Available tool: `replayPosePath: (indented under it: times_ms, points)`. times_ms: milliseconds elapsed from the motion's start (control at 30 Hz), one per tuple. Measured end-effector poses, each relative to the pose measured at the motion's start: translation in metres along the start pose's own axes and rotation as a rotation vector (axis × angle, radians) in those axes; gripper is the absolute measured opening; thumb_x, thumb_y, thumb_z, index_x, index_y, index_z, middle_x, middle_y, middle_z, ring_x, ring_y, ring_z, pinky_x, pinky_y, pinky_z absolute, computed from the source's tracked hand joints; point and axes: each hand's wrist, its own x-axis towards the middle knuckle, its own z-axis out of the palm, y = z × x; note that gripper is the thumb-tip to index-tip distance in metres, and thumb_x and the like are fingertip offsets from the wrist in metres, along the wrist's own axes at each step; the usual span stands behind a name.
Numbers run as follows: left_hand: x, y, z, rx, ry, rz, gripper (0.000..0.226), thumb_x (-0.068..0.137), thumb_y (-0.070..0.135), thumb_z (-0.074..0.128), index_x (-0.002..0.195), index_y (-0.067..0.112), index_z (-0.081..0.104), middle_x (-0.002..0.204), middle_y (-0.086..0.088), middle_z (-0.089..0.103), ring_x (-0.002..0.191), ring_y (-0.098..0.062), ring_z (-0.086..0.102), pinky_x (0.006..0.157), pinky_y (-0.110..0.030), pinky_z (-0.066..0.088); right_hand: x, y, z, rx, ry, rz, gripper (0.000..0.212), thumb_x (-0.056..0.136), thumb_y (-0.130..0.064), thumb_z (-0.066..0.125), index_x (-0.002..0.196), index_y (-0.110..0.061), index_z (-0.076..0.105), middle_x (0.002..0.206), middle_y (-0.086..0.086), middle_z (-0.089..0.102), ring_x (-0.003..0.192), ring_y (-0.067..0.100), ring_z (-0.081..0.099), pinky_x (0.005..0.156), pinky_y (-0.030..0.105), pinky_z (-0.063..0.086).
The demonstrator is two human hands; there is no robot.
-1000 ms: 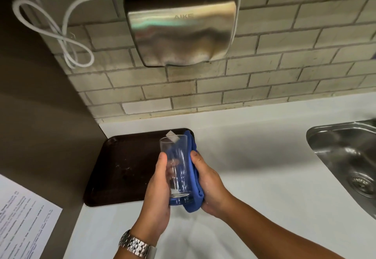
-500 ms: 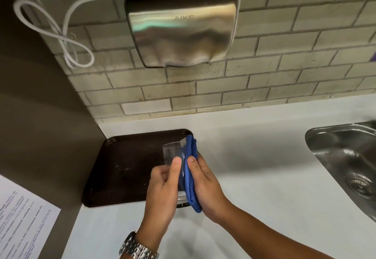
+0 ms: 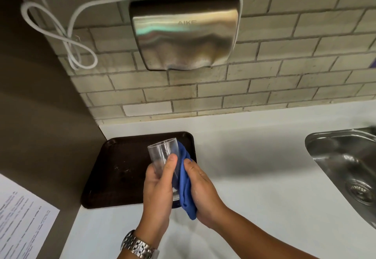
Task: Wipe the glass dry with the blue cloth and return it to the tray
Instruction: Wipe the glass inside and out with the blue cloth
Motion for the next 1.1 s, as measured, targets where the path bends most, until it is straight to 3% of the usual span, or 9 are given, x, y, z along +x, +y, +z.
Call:
replayPosePath:
  times_ms: [167,367,433,567,700,800,933,1033,1100]
  points:
    - [0.006,0.002,0.002,0.031,0.006,0.157,0.073,0.058,0.098,0.081,0.108,0.044,0.076,0.109,0.008,0.088,0.099,-0.015,0.087,0.079,-0.03,0.069,0.0,0.001,0.003,0.217,0.013,0.163,0.044,0.106,-0.05,0.057,0.125,-0.017,0.08,0.127,0.017,0.08,0.108,0.029,0.08,0.086,0.037,0.066]
    - [0.012,-0.007,-0.002,0.074,-0.026,0.26,0.07,0.061,0.095,0.082,0.112,0.049,0.073,0.113,0.005,0.086,0.102,-0.016,0.085,0.084,-0.029,0.067,0.001,0.006,0.002,0.384,0.03,0.254,0.046,0.105,-0.04,0.06,0.125,-0.002,0.077,0.129,0.023,0.078,0.101,0.032,0.08,0.085,0.04,0.066]
    - [0.014,-0.009,-0.004,0.074,-0.033,0.252,0.063,0.06,0.097,0.081,0.106,0.055,0.075,0.109,0.01,0.087,0.099,-0.014,0.085,0.079,-0.025,0.067,0.002,0.01,-0.001,0.389,0.034,0.256,0.041,0.104,-0.039,0.061,0.114,-0.005,0.08,0.117,0.021,0.081,0.092,0.03,0.082,0.078,0.038,0.068]
    - [0.02,-0.015,-0.007,0.092,-0.031,0.221,0.089,0.058,0.1,0.077,0.117,0.033,0.074,0.107,0.011,0.088,0.098,-0.013,0.086,0.077,-0.023,0.066,0.005,0.013,-0.004,0.327,0.05,0.222,0.039,0.106,-0.039,0.06,0.107,-0.01,0.085,0.109,0.018,0.084,0.084,0.026,0.085,0.07,0.034,0.068]
    - [0.021,-0.017,-0.008,0.097,-0.044,0.169,0.092,0.065,0.099,0.075,0.117,0.023,0.078,0.105,0.008,0.089,0.096,-0.011,0.086,0.075,-0.022,0.066,0.004,0.006,-0.003,0.182,0.074,0.151,0.042,0.11,-0.043,0.051,0.107,-0.018,0.085,0.106,0.013,0.086,0.083,0.022,0.084,0.066,0.032,0.065]
    - [0.024,-0.019,-0.009,0.106,-0.078,0.126,0.068,0.078,0.081,0.072,0.117,0.026,0.08,0.106,0.007,0.09,0.099,-0.014,0.087,0.075,-0.021,0.066,0.003,0.004,-0.003,0.081,0.081,0.093,0.04,0.113,-0.042,0.046,0.118,-0.023,0.081,0.114,0.011,0.084,0.097,0.023,0.084,0.075,0.031,0.066]
    - [0.026,-0.02,-0.009,0.113,-0.109,0.104,0.063,0.077,0.077,0.07,0.119,0.031,0.079,0.107,0.008,0.09,0.098,-0.014,0.087,0.077,-0.021,0.065,0.003,0.008,-0.007,0.002,0.093,0.015,0.037,0.114,-0.041,0.045,0.123,-0.027,0.078,0.119,0.009,0.084,0.109,0.025,0.081,0.091,0.036,0.066]
    - [0.026,-0.023,-0.009,0.134,-0.128,0.095,0.067,0.076,0.077,0.071,0.124,0.031,0.078,0.11,0.005,0.09,0.102,-0.015,0.086,0.087,-0.031,0.065,0.005,0.012,-0.013,-0.052,0.094,-0.029,0.037,0.114,-0.041,0.044,0.117,-0.034,0.081,0.116,0.004,0.085,0.108,0.023,0.082,0.089,0.034,0.066]
    - [0.025,-0.023,-0.01,0.161,-0.144,0.099,0.068,0.075,0.083,0.072,0.123,0.035,0.077,0.112,0.012,0.088,0.104,-0.009,0.085,0.087,-0.027,0.065,0.005,0.016,-0.016,-0.099,0.088,-0.062,0.038,0.114,-0.042,0.043,0.114,-0.04,0.081,0.114,0.0,0.085,0.106,0.021,0.082,0.085,0.029,0.066]
